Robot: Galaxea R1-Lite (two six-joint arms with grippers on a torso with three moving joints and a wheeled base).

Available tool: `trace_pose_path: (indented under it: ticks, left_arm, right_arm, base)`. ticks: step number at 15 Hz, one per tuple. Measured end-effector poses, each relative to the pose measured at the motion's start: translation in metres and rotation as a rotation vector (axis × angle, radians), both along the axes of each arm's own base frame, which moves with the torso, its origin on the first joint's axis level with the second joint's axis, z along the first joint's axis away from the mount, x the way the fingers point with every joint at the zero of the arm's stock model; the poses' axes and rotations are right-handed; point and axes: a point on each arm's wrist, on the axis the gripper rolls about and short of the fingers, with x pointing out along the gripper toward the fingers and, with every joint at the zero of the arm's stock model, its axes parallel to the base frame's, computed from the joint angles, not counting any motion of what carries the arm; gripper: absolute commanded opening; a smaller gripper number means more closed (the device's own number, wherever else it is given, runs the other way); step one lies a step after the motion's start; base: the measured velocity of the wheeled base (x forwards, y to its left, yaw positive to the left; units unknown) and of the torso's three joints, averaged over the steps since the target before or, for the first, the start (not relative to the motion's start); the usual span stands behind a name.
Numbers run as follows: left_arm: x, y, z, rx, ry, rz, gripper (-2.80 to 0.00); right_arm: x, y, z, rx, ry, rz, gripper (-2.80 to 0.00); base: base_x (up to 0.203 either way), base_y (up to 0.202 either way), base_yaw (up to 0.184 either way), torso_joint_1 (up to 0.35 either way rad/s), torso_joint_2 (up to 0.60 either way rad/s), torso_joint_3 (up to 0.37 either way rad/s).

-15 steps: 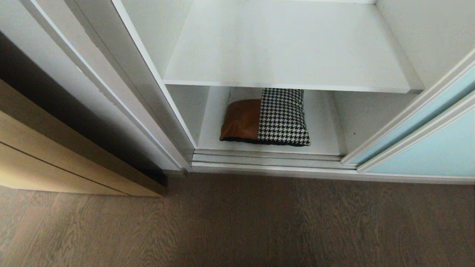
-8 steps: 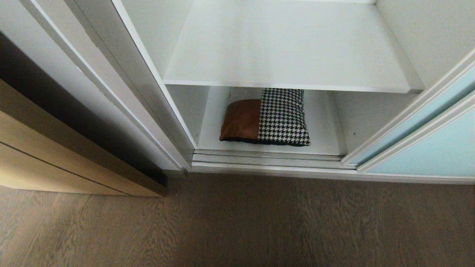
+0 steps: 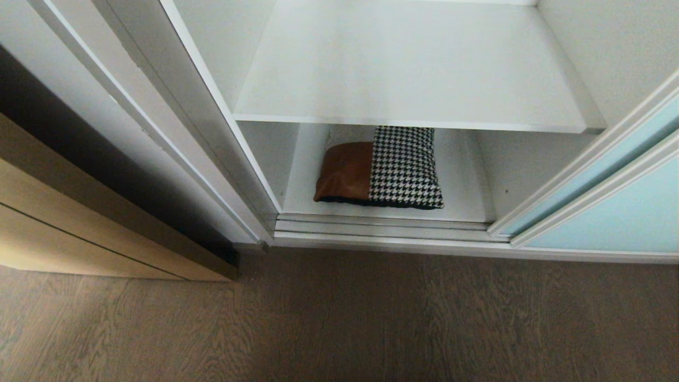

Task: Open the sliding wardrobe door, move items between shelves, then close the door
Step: Close the door

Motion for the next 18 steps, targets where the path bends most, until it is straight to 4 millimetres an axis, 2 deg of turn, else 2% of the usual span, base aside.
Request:
trace_pose_path:
  ticks: [5,7,12,15,18]
  left_arm:
    - [0.0,0.0,0.0,0.0,0.0,0.0,-2.8]
    - [0.0,0.0,0.0,0.0,0.0,0.001,-2.8]
    - [0.0,0.0,0.0,0.001,0.0,0.0,-2.8]
    - [0.0,0.0,0.0,0.0,0.0,0.0,-2.8]
    - [0.0,0.0,0.0,0.0,0.0,0.0,-2.8]
  right_arm:
    - [-0.002,0.0,0.007,-0.027,-0.009,0.001,-2.8]
    - [-0.009,0.0,0.04,0.005,-0.05,0.0,-2.8]
    - [-0.023,-0.002,0.148,0.049,-0.135,-0.045,-2.8]
    - [-0.012,-0.003,0.202,-0.025,-0.12,-0.074,-2.8]
    - [0.008,-0.003,0.234,-0.137,-0.074,-0.089,-2.8]
  base:
    - [0.0,0.0,0.0,0.0,0.0,0.0]
    - [0.0,0.0,0.0,0.0,0.0,0.0]
    - [0.0,0.0,0.0,0.0,0.0,0.0]
    - [0.0,0.0,0.0,0.0,0.0,0.0]
    - [0.0,0.0,0.0,0.0,0.0,0.0]
